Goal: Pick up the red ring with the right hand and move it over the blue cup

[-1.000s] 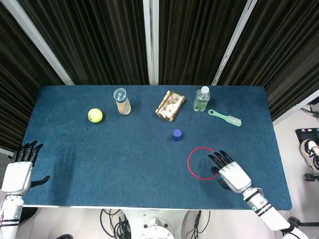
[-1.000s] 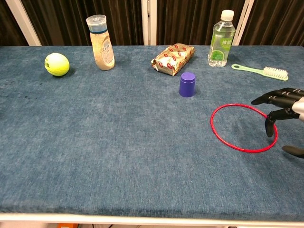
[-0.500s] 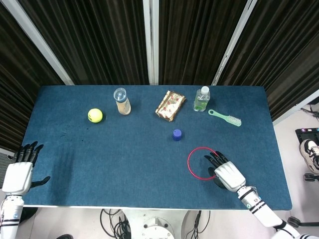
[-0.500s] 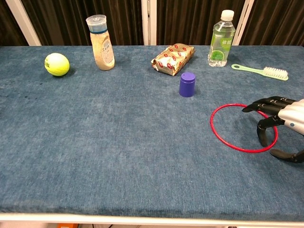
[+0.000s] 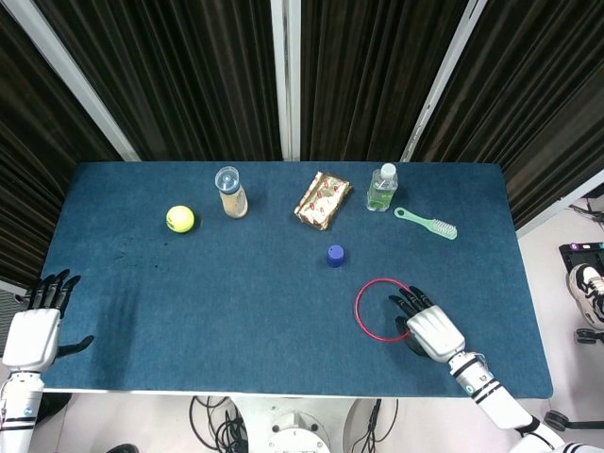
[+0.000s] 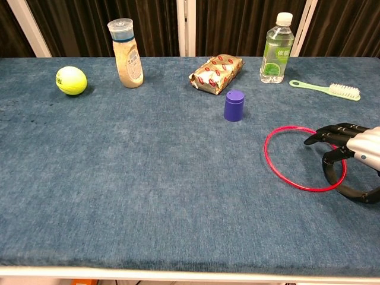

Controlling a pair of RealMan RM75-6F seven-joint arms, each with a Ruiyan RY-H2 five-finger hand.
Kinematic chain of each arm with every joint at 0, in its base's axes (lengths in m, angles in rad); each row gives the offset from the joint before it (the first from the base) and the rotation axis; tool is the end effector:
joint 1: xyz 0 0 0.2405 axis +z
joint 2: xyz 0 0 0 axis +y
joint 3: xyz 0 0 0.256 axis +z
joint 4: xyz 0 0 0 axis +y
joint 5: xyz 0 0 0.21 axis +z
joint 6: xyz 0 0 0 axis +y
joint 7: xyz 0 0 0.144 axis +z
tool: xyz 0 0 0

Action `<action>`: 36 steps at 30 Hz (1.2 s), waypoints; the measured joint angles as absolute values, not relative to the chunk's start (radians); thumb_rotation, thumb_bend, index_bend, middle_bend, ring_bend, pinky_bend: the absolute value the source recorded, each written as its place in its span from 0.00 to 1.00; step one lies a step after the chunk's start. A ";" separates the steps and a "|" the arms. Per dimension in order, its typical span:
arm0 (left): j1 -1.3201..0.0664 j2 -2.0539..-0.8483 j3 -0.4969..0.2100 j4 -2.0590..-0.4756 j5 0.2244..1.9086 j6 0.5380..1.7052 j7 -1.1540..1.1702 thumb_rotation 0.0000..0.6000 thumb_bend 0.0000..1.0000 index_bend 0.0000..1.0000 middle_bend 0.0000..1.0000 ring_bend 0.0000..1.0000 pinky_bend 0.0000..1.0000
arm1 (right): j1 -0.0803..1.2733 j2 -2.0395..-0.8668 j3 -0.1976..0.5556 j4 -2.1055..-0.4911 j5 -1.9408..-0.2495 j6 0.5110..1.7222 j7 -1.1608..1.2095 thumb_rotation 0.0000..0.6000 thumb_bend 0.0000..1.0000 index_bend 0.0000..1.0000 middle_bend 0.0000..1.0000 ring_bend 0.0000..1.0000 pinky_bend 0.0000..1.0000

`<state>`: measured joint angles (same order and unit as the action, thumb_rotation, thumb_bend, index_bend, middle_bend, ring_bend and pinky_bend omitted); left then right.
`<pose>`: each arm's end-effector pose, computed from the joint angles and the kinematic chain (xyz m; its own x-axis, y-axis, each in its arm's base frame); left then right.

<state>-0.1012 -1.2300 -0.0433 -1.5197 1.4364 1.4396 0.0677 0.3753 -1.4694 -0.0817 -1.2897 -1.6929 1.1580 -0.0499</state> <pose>-0.3272 0.1852 0.1279 0.4328 0.0522 0.9000 0.8996 0.0392 -0.4349 -0.2770 -0.2264 0.0022 0.5678 -0.2705 0.7774 -0.7777 -0.4859 0.3989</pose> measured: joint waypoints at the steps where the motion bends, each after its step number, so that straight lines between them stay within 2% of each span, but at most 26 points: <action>1: -0.101 -1.231 -0.043 -1.519 1.436 1.439 0.067 1.00 0.06 0.10 0.00 0.00 0.00 | 0.375 -1.471 -0.082 -1.289 -1.690 1.159 -0.050 1.00 0.33 0.60 0.13 0.00 0.00; 12: -0.104 -1.233 -0.044 -1.510 1.441 1.438 0.058 1.00 0.06 0.10 0.00 0.00 0.00 | 0.372 -1.457 -0.072 -1.309 -1.679 1.190 -0.048 1.00 0.34 0.63 0.15 0.00 0.00; 18: -0.109 -1.231 -0.045 -1.512 1.444 1.432 0.061 1.00 0.06 0.10 0.00 0.00 0.00 | 0.400 -1.411 -0.041 -1.364 -1.660 1.176 -0.035 1.00 0.34 0.63 0.15 0.00 0.00; 24: -0.115 -1.228 -0.045 -1.519 1.447 1.425 0.066 1.00 0.06 0.10 0.00 0.00 0.00 | 0.482 -1.355 0.023 -1.434 -1.619 1.087 -0.039 1.00 0.34 0.63 0.15 0.00 0.00; 36: -0.115 -1.218 -0.045 -1.550 1.437 1.424 0.099 1.00 0.06 0.10 0.00 0.00 0.00 | 0.728 -1.323 0.164 -1.492 -1.460 0.779 -0.068 1.00 0.35 0.63 0.15 0.00 0.00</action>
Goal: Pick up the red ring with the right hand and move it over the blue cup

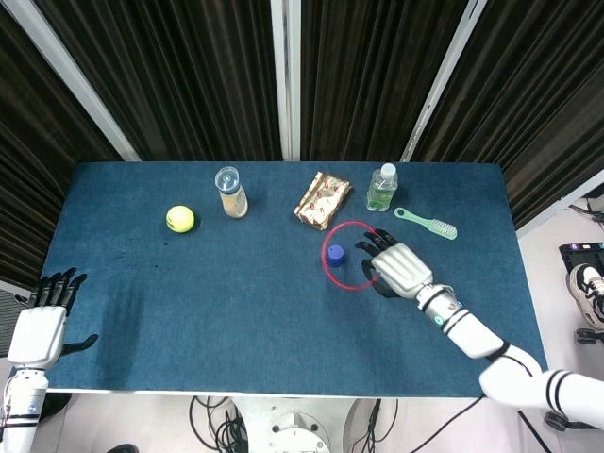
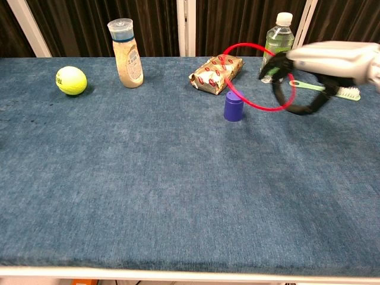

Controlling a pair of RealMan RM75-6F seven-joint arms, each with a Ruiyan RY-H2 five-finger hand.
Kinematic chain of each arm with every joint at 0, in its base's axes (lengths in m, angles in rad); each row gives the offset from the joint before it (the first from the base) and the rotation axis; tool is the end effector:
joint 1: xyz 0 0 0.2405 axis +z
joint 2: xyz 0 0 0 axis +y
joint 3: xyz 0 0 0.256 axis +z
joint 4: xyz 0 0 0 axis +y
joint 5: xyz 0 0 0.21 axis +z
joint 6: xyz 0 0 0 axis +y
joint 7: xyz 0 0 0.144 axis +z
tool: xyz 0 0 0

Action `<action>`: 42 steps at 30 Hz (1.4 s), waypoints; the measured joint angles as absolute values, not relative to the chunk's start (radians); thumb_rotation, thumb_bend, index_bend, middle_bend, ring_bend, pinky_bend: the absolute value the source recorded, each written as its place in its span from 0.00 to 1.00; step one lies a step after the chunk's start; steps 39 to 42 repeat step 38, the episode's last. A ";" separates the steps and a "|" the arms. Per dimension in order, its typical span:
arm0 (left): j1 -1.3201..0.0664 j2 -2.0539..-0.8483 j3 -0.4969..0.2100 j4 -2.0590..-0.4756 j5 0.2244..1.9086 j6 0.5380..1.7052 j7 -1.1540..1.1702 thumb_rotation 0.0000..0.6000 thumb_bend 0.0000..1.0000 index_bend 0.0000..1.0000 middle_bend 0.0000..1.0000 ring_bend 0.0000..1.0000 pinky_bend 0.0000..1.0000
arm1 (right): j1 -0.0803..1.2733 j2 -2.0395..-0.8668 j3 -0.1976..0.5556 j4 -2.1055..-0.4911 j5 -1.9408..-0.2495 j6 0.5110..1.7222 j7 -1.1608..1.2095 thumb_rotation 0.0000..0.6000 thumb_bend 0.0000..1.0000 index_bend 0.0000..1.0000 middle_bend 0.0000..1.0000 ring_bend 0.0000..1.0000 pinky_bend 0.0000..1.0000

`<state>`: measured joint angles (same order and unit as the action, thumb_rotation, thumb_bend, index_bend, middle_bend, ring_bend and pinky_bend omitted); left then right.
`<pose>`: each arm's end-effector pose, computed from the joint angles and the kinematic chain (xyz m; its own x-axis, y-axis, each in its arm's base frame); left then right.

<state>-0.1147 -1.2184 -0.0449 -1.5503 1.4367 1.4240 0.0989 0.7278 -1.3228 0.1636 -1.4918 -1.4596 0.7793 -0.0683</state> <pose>-0.3204 0.1893 0.1268 0.4438 0.0628 0.8939 0.8949 0.0216 -0.4458 -0.1647 -0.3474 0.0310 0.5721 -0.2797 0.7710 -0.7503 -0.5583 0.3541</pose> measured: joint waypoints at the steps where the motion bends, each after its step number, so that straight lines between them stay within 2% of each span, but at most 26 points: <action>1: -0.114 -1.218 -0.045 -1.552 1.435 1.424 0.101 1.00 0.06 0.10 0.00 0.00 0.00 | 0.752 -1.332 0.171 -1.486 -1.440 0.753 -0.077 1.00 0.35 0.63 0.15 0.00 0.00; 4: -0.114 -1.219 -0.044 -1.554 1.431 1.420 0.103 1.00 0.06 0.10 0.00 0.00 0.00 | 0.789 -1.367 0.183 -1.459 -1.395 0.716 -0.099 1.00 0.35 0.60 0.14 0.00 0.00; 6: -0.115 -1.219 -0.044 -1.554 1.429 1.417 0.105 1.00 0.06 0.10 0.00 0.00 0.00 | 0.799 -1.389 0.186 -1.441 -1.374 0.710 -0.116 1.00 0.34 0.50 0.12 0.00 0.00; 10: -0.114 -1.220 -0.044 -1.551 1.428 1.419 0.102 1.00 0.06 0.10 0.00 0.00 0.00 | 0.803 -1.409 0.176 -1.438 -1.339 0.716 -0.162 1.00 0.28 0.09 0.03 0.00 0.00; 12: -0.114 -1.222 -0.046 -1.547 1.426 1.418 0.100 1.00 0.06 0.10 0.00 0.00 0.00 | 0.794 -1.406 0.167 -1.451 -1.325 0.731 -0.182 1.00 0.24 0.01 0.00 0.00 0.00; 17: -0.121 -1.227 -0.048 -1.535 1.429 1.413 0.092 1.00 0.06 0.10 0.00 0.00 0.00 | 0.758 -1.375 0.152 -1.499 -1.311 0.795 -0.200 1.00 0.15 0.00 0.00 0.00 0.00; 24: -0.132 -1.231 -0.060 -1.519 1.436 1.416 0.079 1.00 0.06 0.10 0.00 0.00 0.00 | 0.656 -1.287 0.123 -1.583 -1.335 0.961 -0.199 1.00 0.15 0.00 0.01 0.00 0.00; 29: -0.138 -1.235 -0.066 -1.514 1.434 1.417 0.079 1.00 0.06 0.10 0.00 0.00 0.00 | 0.512 -1.209 0.078 -1.635 -1.370 1.161 -0.174 1.00 0.17 0.00 0.06 0.00 0.00; 37: -0.146 -1.235 -0.069 -1.530 1.436 1.414 0.097 1.00 0.06 0.10 0.00 0.00 0.00 | 0.234 -1.110 -0.004 -1.690 -1.430 1.496 -0.087 1.00 0.18 0.00 0.07 0.00 0.00; 42: -0.148 -1.235 -0.070 -1.533 1.435 1.414 0.099 1.00 0.06 0.10 0.00 0.00 0.00 | 0.210 -1.103 -0.011 -1.693 -1.436 1.518 -0.071 1.00 0.18 0.00 0.07 0.00 0.00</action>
